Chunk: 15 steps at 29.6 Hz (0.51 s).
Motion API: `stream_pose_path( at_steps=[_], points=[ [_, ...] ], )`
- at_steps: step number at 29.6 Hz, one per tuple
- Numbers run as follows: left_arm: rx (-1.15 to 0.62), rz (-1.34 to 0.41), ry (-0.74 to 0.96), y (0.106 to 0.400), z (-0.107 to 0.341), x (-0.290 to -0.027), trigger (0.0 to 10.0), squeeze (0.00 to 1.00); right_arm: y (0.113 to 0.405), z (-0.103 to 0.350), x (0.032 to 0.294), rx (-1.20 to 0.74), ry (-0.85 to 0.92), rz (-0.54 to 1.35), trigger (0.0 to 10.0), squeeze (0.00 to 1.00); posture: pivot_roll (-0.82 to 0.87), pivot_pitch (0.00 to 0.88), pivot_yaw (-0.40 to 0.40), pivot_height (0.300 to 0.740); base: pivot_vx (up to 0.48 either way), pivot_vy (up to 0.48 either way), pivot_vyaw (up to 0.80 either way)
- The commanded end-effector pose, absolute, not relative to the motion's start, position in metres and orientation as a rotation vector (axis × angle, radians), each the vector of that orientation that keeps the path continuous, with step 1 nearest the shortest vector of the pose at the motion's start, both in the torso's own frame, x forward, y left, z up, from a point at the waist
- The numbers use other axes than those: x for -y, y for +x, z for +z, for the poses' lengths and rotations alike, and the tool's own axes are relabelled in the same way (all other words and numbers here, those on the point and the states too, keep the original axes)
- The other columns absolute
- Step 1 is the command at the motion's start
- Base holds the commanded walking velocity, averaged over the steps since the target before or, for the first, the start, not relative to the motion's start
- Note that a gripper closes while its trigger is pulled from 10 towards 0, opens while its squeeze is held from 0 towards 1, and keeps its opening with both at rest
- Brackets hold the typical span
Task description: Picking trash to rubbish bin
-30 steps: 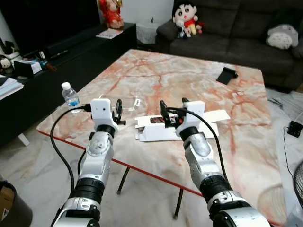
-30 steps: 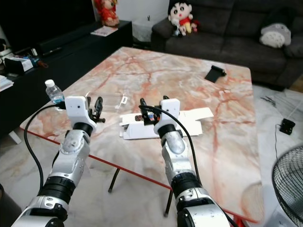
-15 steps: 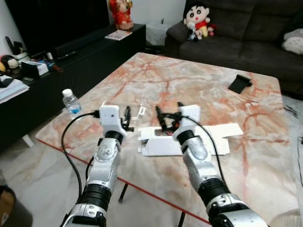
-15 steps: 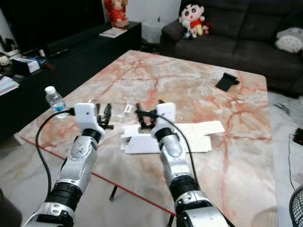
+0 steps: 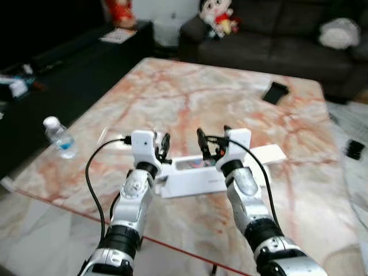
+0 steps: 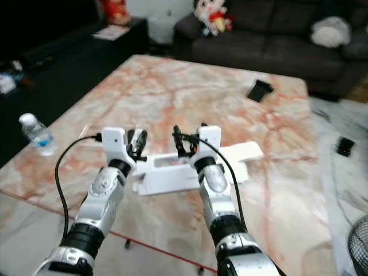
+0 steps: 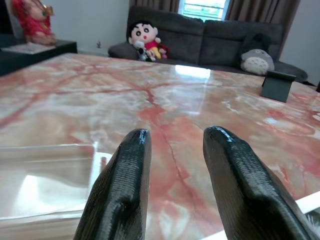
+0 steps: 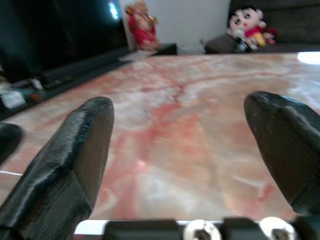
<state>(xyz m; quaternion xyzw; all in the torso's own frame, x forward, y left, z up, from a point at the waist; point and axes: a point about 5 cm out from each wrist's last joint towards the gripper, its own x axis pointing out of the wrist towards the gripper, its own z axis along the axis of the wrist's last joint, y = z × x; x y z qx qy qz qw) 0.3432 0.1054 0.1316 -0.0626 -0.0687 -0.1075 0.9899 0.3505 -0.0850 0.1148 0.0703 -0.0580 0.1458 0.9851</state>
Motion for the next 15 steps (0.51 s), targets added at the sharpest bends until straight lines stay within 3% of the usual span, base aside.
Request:
stream_pose_path(
  at_steps=[1, 5, 6, 7, 15],
  points=[
    [0.116, -0.191, -0.134, 0.348, 0.13, -0.113, 10.0, 0.0, 0.352, 0.123, 0.08, 0.146, 0.136, 0.304, 10.0, 0.0, -0.05, 0.0, 0.003, 0.74, 0.0, 0.0, 0.0],
    [0.091, -0.149, -0.198, 0.349, 0.126, -0.116, 10.0, 0.0, 0.352, 0.121, 0.083, 0.138, 0.121, 0.31, 10.0, 0.0, -0.03, 0.0, -0.004, 0.74, 0.0, 0.0, 0.0],
    [0.089, -0.152, -0.206, 0.348, 0.125, -0.117, 10.0, 0.31, 0.352, 0.119, 0.084, 0.131, 0.118, 0.309, 10.0, 0.0, -0.02, 0.0, -0.016, 0.74, 0.0, 0.0, 0.0],
    [0.081, -0.157, -0.221, 0.346, 0.123, -0.117, 10.0, 1.0, 0.352, 0.117, 0.086, 0.119, 0.112, 0.307, 10.0, 0.0, -0.01, 0.0, -0.018, 0.74, 0.0, 0.0, 0.0],
    [0.008, -0.121, -0.298, 0.341, 0.106, -0.132, 10.0, 1.0, 0.352, 0.116, 0.08, 0.109, 0.109, 0.32, 10.0, 0.0, 0.0, 0.0, -0.027, 0.74, 0.0, 0.0, 0.0]
  ],
)
